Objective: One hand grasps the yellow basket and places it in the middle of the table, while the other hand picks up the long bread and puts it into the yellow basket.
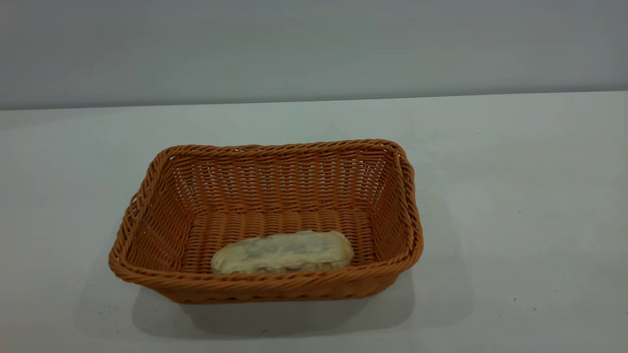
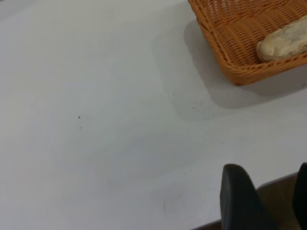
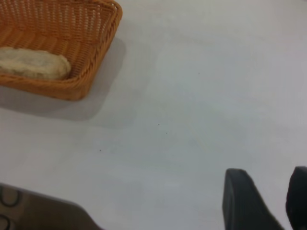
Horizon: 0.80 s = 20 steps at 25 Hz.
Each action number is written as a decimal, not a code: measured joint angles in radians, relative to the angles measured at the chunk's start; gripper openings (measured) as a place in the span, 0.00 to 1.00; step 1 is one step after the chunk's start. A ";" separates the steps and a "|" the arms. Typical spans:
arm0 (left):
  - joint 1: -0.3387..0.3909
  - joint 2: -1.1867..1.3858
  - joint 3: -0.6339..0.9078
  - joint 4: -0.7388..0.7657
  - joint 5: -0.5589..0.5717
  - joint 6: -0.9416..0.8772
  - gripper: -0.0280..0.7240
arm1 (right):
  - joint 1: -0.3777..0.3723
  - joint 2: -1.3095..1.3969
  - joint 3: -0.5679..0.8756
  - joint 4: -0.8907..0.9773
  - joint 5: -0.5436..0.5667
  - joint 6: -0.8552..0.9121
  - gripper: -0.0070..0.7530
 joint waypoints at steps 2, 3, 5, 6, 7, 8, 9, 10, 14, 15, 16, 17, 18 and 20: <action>0.000 0.000 0.000 0.000 -0.001 0.000 0.48 | 0.000 0.000 0.000 0.000 0.000 0.000 0.36; 0.000 0.000 0.000 0.000 -0.001 0.000 0.48 | 0.000 0.000 0.000 0.000 0.000 0.000 0.36; 0.000 0.000 0.000 0.000 -0.001 -0.001 0.48 | 0.000 0.000 0.000 0.000 0.000 0.000 0.36; 0.000 0.000 0.000 0.000 -0.001 -0.001 0.48 | 0.000 0.000 0.000 0.000 0.000 0.000 0.36; 0.000 0.000 0.000 0.000 -0.001 -0.001 0.48 | 0.000 0.000 0.000 0.000 0.000 0.000 0.36; 0.000 0.000 0.000 0.000 -0.001 -0.001 0.48 | 0.000 0.000 0.000 0.000 0.000 0.000 0.36; 0.000 0.000 0.000 0.000 -0.001 -0.001 0.48 | 0.000 0.000 0.000 0.000 0.000 0.000 0.36; 0.000 0.000 0.000 0.000 -0.001 -0.001 0.48 | 0.000 0.000 0.000 0.000 0.000 0.000 0.36; 0.021 0.000 0.000 0.000 -0.001 -0.001 0.48 | 0.000 0.000 0.000 0.000 0.000 0.000 0.36; 0.029 0.000 0.000 0.000 -0.002 -0.001 0.48 | 0.000 0.000 0.000 0.000 0.000 0.000 0.36; 0.034 0.000 0.000 0.000 -0.002 -0.001 0.48 | 0.000 0.000 0.000 0.000 0.000 0.000 0.36; 0.038 0.000 0.000 0.000 -0.002 -0.001 0.48 | 0.000 0.000 0.000 0.000 0.000 0.000 0.36; 0.040 0.000 0.000 0.000 -0.002 -0.001 0.48 | 0.000 0.000 0.000 0.000 0.000 0.000 0.36; 0.040 0.000 0.000 0.000 -0.002 -0.001 0.48 | 0.000 0.000 0.000 0.000 0.000 0.000 0.36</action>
